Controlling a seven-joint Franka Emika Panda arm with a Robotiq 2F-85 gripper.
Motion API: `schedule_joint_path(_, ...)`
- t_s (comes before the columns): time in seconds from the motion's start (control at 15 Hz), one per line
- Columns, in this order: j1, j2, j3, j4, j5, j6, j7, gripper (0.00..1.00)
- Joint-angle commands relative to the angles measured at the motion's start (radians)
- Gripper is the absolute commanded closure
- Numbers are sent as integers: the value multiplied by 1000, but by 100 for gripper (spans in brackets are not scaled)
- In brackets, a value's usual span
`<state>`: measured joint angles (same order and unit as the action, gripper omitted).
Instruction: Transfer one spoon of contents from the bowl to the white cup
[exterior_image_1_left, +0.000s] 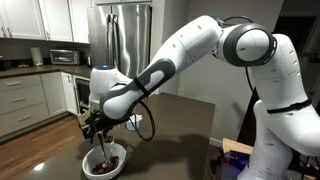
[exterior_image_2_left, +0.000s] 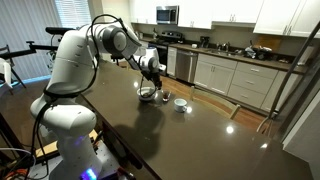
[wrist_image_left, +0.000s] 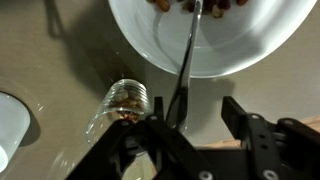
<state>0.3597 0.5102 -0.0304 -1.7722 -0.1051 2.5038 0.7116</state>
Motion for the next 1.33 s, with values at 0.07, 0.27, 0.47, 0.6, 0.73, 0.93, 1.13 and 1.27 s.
schedule_joint_path(0.07,14,-4,-16,-11,-33,14,45,59)
schedule_joint_path(0.27,21,-10,-26,-17,-42,10,57,57)
schedule_joint_path(0.47,34,-23,-45,-30,-70,-3,89,56)
schedule_joint_path(0.6,39,-36,-57,-46,-98,-9,119,66)
schedule_joint_path(0.73,43,-49,-69,-63,-124,-11,150,76)
schedule_joint_path(0.93,41,-67,-74,-93,-158,-15,193,73)
schedule_joint_path(1.13,38,-83,-75,-114,-181,-20,224,66)
schedule_joint_path(1.27,38,-96,-75,-129,-197,-25,242,63)
